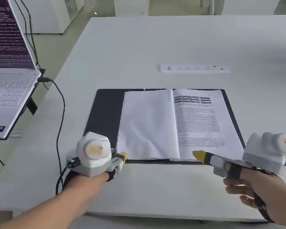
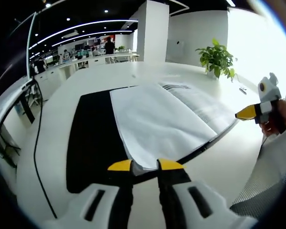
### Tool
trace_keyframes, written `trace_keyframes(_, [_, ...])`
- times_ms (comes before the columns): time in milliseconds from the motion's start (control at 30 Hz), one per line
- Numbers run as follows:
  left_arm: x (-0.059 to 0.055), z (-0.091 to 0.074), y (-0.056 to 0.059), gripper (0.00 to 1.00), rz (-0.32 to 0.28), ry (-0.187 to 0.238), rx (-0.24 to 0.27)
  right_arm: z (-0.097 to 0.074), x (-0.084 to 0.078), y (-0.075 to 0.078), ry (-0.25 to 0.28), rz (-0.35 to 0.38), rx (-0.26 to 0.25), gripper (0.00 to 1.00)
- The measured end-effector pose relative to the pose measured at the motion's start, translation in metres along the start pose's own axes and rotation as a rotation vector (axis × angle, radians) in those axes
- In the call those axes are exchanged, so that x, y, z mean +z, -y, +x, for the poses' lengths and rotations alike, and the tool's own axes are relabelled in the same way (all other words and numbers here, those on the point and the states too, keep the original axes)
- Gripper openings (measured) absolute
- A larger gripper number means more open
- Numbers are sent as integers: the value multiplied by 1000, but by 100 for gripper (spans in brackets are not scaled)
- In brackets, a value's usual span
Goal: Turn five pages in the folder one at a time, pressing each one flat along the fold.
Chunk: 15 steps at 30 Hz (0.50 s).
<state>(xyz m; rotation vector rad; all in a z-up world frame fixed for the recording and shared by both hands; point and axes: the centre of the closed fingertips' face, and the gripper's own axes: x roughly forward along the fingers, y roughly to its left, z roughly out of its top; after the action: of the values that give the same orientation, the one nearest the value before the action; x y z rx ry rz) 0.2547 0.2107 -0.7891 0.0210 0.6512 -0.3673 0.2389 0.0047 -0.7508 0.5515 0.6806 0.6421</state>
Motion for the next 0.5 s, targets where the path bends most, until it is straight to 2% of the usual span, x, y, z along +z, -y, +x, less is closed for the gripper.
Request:
trace_keyframes(67, [7, -9, 2, 22, -2, 24, -20, -6, 4, -4, -4, -46, -21, 0])
trace_keyframes(200, [13, -26, 5, 30, 3, 28, -40, -19, 18, -15, 22, -118, -40, 1])
trace_keyframes(300, [20, -35, 7, 40, -2, 42, -49, -28, 26, -21, 39, -195, -71, 12])
trace_keyframes(367, [31, -44, 10, 46, -7, 72, -51, -33, 30, -23, 42, -224, -93, 23])
trace_keyframes(433, [41, -49, 13, 51, 11, 106, -51, -39, 37, -20, 69, -292, -132, 37])
trace_keyframes(500, [45, -53, 16, 56, 23, 108, -46, -45, 39, -17, 66, -335, -167, 47])
